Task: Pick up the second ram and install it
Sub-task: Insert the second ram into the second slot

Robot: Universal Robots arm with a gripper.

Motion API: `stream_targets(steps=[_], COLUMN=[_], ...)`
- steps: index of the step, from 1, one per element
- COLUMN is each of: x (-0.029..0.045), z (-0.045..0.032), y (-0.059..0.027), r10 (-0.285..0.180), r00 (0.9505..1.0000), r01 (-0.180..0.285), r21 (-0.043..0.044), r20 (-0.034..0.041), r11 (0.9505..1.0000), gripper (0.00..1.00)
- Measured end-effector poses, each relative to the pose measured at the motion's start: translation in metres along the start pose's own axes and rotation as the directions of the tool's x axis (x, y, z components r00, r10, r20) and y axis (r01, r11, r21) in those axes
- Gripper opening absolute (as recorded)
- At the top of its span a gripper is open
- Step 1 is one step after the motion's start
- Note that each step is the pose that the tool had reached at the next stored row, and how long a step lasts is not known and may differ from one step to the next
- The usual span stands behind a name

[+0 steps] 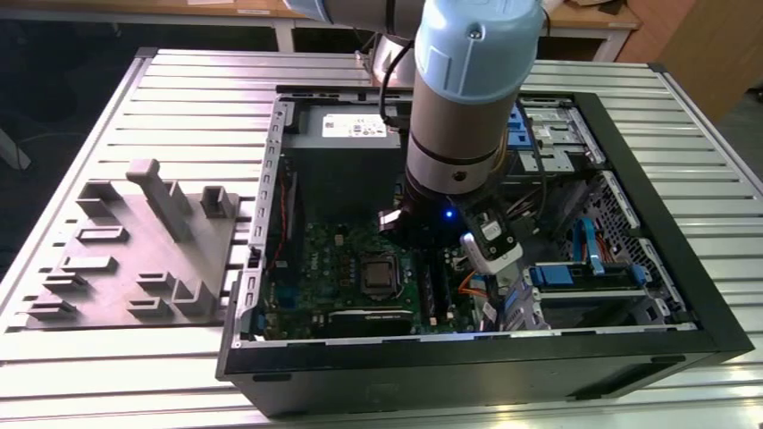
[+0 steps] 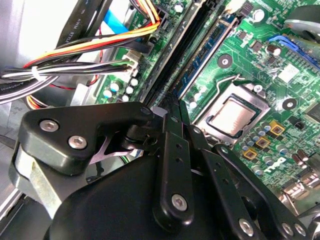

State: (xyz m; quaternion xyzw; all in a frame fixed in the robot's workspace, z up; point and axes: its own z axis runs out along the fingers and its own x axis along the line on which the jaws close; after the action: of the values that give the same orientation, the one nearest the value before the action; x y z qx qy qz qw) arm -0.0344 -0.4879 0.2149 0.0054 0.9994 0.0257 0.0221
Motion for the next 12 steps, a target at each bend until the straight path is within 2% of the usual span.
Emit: stream_targets(steps=[9, 11, 12], x=[0.0001, 0.0001, 0.0001], z=[0.002, 0.0022, 0.0022], y=[-0.0001, -0.0002, -0.0001], r10=[0.0, 0.0, 0.0], r00=[1.0, 1.0, 1.0], r01=[0.0, 0.0, 0.0], r21=[0.0003, 0.0, -0.0002], r20=[0.0, 0.0001, 0.0001], r11=[1.0, 1.0, 1.0], gripper=[0.11, 0.13, 0.18])
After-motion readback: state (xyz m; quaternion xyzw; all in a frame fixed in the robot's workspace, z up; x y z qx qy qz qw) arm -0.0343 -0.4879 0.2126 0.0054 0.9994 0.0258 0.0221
